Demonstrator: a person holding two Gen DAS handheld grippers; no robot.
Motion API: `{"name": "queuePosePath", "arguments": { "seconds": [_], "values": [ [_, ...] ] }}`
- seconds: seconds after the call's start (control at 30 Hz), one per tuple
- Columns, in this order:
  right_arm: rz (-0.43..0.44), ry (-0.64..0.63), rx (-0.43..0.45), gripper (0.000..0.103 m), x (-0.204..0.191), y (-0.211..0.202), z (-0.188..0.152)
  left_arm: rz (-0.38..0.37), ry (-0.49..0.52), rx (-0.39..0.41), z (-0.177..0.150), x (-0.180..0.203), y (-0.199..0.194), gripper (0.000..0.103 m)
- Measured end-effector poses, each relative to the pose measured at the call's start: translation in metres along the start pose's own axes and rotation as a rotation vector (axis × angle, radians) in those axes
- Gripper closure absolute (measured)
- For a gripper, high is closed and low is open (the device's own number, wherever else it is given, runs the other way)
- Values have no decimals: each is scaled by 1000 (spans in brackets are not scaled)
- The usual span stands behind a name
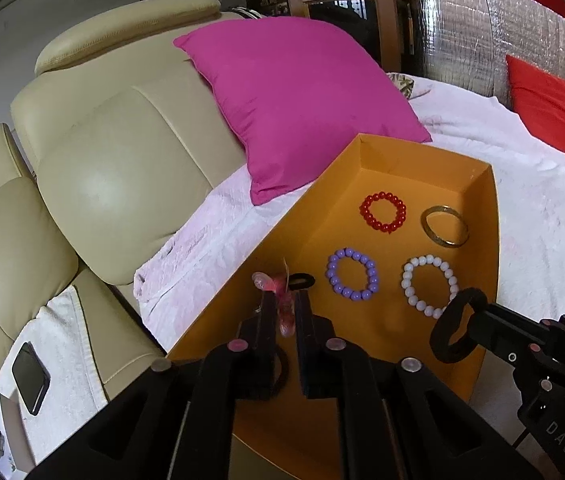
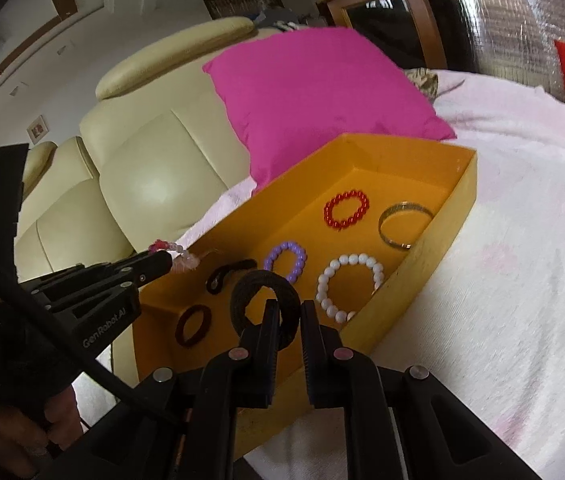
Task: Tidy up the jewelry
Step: 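Open the left tool over the box while the right tool releases the black ring inside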
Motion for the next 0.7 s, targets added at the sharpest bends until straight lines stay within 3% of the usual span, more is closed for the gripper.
{"name": "queuePosePath", "arguments": {
  "seconds": [0.03, 0.1, 0.13, 0.2, 0.27, 0.5, 0.57, 0.7],
  "values": [
    [-1, 3, -4, 90, 1, 1, 0, 4, -1, -2, 0, 0, 0, 74],
    [10, 17, -17, 85, 3, 2, 0, 15, -1, 10, 1, 0, -2, 55],
    [20, 27, -21, 83, 4, 1, 0, 23, 1, 21, 2, 0, -5, 51],
    [31, 43, -19, 76, 6, 0, 1, 28, 11, 36, 5, 2, -9, 51],
    [33, 47, -13, 76, 7, -2, 2, 29, 14, 38, 7, 2, -11, 50],
    [17, 52, 11, 76, 14, -13, 7, 48, 19, 54, 13, 4, -24, 29],
    [0, 39, 22, 76, 15, -21, 7, 58, 15, 59, 16, 5, -33, 24],
    [-86, -28, 69, 76, 14, -50, 7, 85, 28, 68, 21, 9, -52, 24]
  ]
}}
Point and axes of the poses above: each gripper's, at about its wrist camera, not at the fingertips, and y roughly the way its jaws point, x to its right, z to its top, the point moved 5 cm from there along y, roughly the way its jaws point, and after that the axes turned 12 degrees about -z, right-handed, at the moved point
